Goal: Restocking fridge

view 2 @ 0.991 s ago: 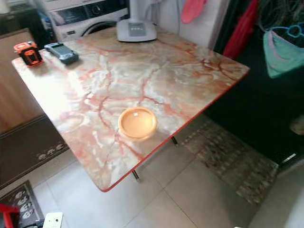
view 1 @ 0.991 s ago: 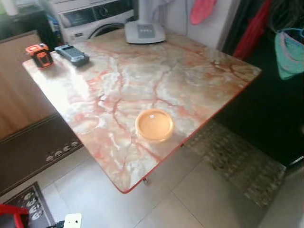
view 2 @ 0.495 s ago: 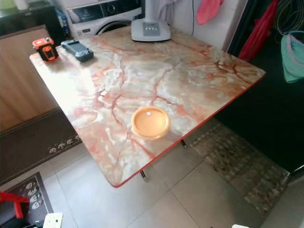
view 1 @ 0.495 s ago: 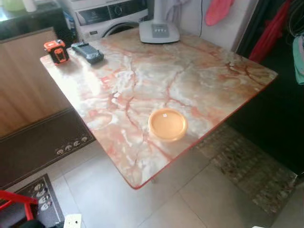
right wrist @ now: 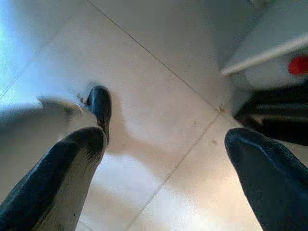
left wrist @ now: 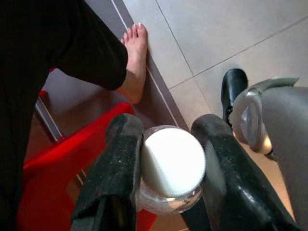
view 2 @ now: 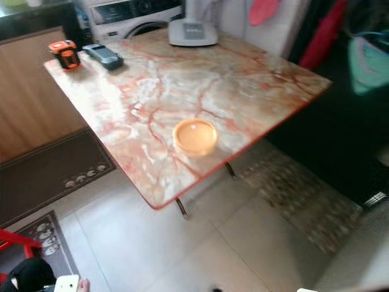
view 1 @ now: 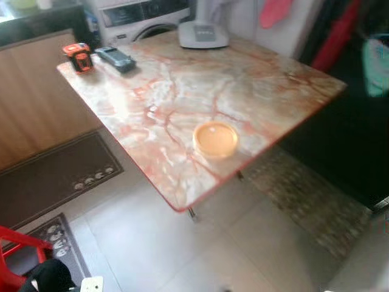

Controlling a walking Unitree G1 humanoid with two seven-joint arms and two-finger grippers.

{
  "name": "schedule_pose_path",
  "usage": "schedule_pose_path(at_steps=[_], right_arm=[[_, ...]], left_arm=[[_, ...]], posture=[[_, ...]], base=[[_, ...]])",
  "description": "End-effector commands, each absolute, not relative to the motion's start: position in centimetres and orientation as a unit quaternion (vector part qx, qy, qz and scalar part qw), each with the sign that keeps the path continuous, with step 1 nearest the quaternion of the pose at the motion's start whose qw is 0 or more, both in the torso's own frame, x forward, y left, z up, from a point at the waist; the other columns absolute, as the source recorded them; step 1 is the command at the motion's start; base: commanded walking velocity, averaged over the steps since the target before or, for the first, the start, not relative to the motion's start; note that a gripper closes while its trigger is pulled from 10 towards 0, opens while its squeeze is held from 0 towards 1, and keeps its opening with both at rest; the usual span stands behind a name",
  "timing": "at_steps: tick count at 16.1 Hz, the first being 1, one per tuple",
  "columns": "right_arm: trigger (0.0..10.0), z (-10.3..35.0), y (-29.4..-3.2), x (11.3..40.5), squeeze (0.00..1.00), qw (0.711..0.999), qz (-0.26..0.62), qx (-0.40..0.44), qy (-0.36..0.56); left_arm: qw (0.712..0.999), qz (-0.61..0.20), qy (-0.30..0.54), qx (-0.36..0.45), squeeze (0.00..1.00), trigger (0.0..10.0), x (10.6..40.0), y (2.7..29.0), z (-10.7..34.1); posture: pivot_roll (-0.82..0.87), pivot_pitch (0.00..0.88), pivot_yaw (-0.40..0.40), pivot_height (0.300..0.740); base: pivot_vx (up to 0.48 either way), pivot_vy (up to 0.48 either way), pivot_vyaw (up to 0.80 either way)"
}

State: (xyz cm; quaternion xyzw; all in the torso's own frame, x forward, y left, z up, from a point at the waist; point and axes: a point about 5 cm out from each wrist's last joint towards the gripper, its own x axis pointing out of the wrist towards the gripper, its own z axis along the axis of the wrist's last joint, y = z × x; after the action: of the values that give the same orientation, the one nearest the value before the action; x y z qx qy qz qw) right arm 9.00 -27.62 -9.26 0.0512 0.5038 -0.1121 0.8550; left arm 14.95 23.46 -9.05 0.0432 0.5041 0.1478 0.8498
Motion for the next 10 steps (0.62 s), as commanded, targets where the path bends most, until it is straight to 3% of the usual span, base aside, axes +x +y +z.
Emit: schedule_pose_path(at_steps=[1, 9, 10], right_arm=[[10.0, -9.09, -28.1, 9.03, 0.0, 0.856, -0.122, 0.052, 0.5], [10.0, -9.2, -28.24, 8.56, 0.0, 0.85, -0.139, 0.049, 0.506], [10.0, -9.21, -28.21, 8.55, 0.0, 0.849, -0.141, 0.052, 0.506]], left_arm=[[0.838, 0.152, 0.522, 0.041, 0.0, 10.0, 13.91, 23.51, -9.45], [0.839, 0.145, 0.522, 0.046, 0.0, 10.0, 13.89, 23.24, -9.51], [0.84, 0.144, 0.521, 0.047, 0.0, 10.0, 13.99, 23.22, -9.48]], posture=[[0.1, 0.079, -0.013, 0.74], [0.07, 0.087, 0.001, 0.74], [0.07, 0.086, 0.003, 0.74]], base=[[0.0, 0.0, 0.0], [0.0, 0.0, 0.0], [0.0, 0.0, -0.8]])
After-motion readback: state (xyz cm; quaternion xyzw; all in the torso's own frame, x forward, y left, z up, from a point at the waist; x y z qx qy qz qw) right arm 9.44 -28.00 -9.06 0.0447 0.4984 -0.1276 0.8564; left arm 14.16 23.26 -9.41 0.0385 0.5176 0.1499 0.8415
